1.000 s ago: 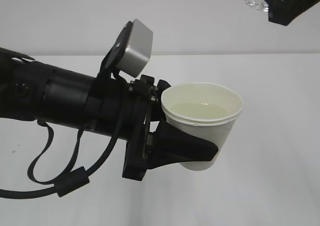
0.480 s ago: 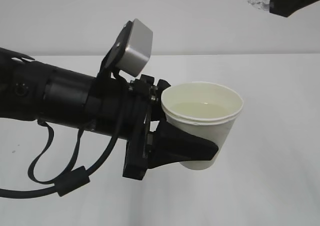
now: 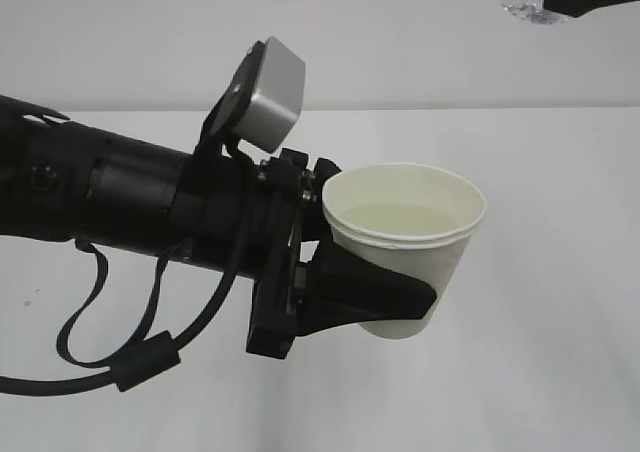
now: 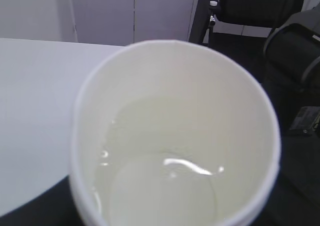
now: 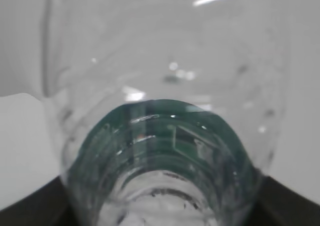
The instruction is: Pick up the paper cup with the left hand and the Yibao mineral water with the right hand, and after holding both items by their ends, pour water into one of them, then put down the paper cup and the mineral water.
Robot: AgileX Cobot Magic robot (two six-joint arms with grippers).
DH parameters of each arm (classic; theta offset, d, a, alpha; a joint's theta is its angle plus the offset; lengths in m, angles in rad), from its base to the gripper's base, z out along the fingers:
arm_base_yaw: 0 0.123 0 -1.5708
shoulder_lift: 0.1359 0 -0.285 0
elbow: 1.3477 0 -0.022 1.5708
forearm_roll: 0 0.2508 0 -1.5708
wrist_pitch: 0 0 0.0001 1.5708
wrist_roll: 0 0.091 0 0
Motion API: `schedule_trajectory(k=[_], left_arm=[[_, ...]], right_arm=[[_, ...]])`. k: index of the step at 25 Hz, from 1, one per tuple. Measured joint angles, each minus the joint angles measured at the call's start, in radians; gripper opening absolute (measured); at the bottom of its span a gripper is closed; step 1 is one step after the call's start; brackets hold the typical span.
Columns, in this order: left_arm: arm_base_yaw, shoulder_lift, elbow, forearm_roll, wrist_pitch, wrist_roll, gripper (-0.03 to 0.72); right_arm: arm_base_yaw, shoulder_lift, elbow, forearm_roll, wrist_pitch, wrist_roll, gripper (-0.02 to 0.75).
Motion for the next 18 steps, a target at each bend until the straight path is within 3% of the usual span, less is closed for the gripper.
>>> schedule_trajectory(k=[18], left_arm=[[0.000, 0.000, 0.000, -0.002, 0.029, 0.000, 0.445]], right_arm=[[0.000, 0.000, 0.000, 0.055, 0.051, 0.059, 0.473]])
